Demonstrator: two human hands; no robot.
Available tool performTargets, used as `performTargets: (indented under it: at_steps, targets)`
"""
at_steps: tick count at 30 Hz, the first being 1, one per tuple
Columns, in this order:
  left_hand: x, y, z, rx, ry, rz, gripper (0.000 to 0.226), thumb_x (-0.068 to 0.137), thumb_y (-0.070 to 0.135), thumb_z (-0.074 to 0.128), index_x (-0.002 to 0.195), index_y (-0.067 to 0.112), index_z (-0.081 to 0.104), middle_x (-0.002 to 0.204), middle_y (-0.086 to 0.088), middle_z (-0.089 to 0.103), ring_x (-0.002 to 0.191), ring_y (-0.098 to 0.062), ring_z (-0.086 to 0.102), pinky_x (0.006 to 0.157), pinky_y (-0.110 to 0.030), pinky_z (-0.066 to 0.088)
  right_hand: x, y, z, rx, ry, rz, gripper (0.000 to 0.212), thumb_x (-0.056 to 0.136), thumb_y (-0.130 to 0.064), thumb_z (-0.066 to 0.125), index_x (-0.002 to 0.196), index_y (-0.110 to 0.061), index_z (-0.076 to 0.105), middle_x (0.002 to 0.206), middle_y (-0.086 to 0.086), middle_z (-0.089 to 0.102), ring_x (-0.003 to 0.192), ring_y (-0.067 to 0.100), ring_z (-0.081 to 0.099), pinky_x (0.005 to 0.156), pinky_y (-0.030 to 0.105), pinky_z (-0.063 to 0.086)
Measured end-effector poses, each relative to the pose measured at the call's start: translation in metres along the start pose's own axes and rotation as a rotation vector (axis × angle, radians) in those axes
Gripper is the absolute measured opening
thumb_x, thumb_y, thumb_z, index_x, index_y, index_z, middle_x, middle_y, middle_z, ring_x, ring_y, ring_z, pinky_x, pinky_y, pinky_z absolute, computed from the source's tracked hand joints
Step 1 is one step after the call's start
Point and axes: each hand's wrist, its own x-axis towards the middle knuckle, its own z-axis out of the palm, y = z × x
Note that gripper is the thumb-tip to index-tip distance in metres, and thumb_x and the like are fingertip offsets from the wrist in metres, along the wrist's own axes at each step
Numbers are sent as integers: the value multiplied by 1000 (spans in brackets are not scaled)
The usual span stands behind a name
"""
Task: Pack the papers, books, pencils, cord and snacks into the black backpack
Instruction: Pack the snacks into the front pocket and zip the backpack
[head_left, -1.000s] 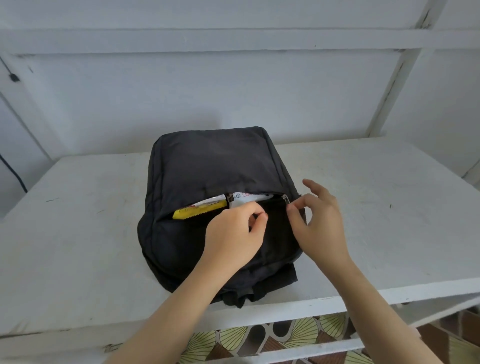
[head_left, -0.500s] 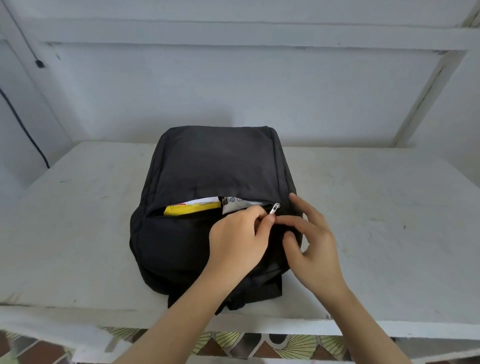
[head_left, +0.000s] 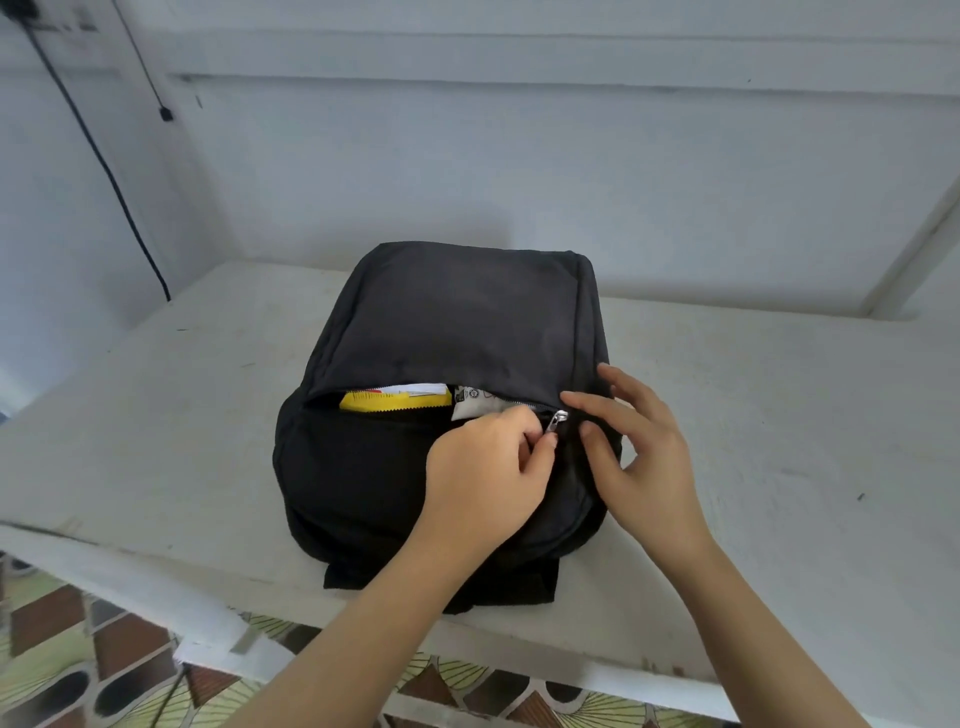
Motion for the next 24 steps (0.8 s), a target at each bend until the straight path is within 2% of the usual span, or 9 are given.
performTargets:
  at_steps: [4, 6, 9, 12, 17, 20, 22, 24]
  targets:
    - [-2, 0, 2, -10, 64, 79, 31, 87, 37, 40, 69, 21, 59, 55, 9, 53, 46, -6, 48, 44, -21, 42, 4, 3, -4, -10, -59, -51, 30, 79, -43, 57, 108, -42, 64, 139, -8, 47, 127, 9, 40, 104, 22, 32]
    - [-2, 1, 2, -60, 77, 98, 33, 88, 35, 39, 68, 19, 60, 54, 8, 52, 45, -6, 47, 43, -19, 39, 7, 5, -7, -11, -77, -81, 31, 77, -46, 61, 107, -41, 65, 139, -9, 47, 127, 7, 39, 103, 19, 30]
    - [-2, 2, -1, -133, 110, 115, 34, 88, 33, 40, 73, 16, 65, 57, 7, 57, 48, -5, 50, 46, -14, 39, 11, 7, -8, -46, -73, -127, 30, 75, -32, 76, 104, -35, 69, 139, -7, 48, 127, 11, 40, 105, 32, 35]
    - [-1, 2, -3, -130, 112, 133, 32, 87, 32, 41, 71, 15, 64, 57, 7, 57, 49, -3, 49, 47, -13, 38, 16, 7, -4, -125, -28, -223, 20, 75, -28, 76, 95, -24, 72, 134, -2, 53, 122, 16, 47, 100, 49, 40]
    - [-2, -18, -24, -8, 131, 85, 30, 85, 33, 42, 62, 19, 55, 51, 7, 47, 47, -7, 45, 46, -28, 43, 22, 10, -5, -219, 4, -330, 17, 80, -35, 63, 85, -21, 71, 131, 2, 56, 116, 20, 52, 96, 49, 40]
    - [-10, -35, -41, 56, 191, 55, 32, 85, 33, 45, 55, 22, 42, 46, 9, 39, 42, -4, 37, 42, -24, 38, 21, 9, -3, -216, -14, -298, 17, 79, -37, 61, 84, -23, 70, 134, 0, 53, 120, 18, 49, 99, 51, 37]
    - [-14, -40, -47, 73, 196, 46, 33, 85, 34, 44, 55, 21, 44, 46, 9, 40, 42, -4, 37, 42, -22, 37, 21, 1, -1, -86, -20, -251, 19, 77, -38, 63, 88, -25, 70, 139, -2, 49, 126, 17, 44, 102, 53, 36]
    - [-15, -40, -49, 74, 205, 66, 32, 86, 33, 45, 56, 21, 46, 47, 10, 42, 42, -4, 37, 43, -18, 36, 25, -13, 2, 10, -39, -266, 30, 74, -40, 66, 102, -29, 68, 144, -3, 43, 131, 18, 39, 103, 54, 35]
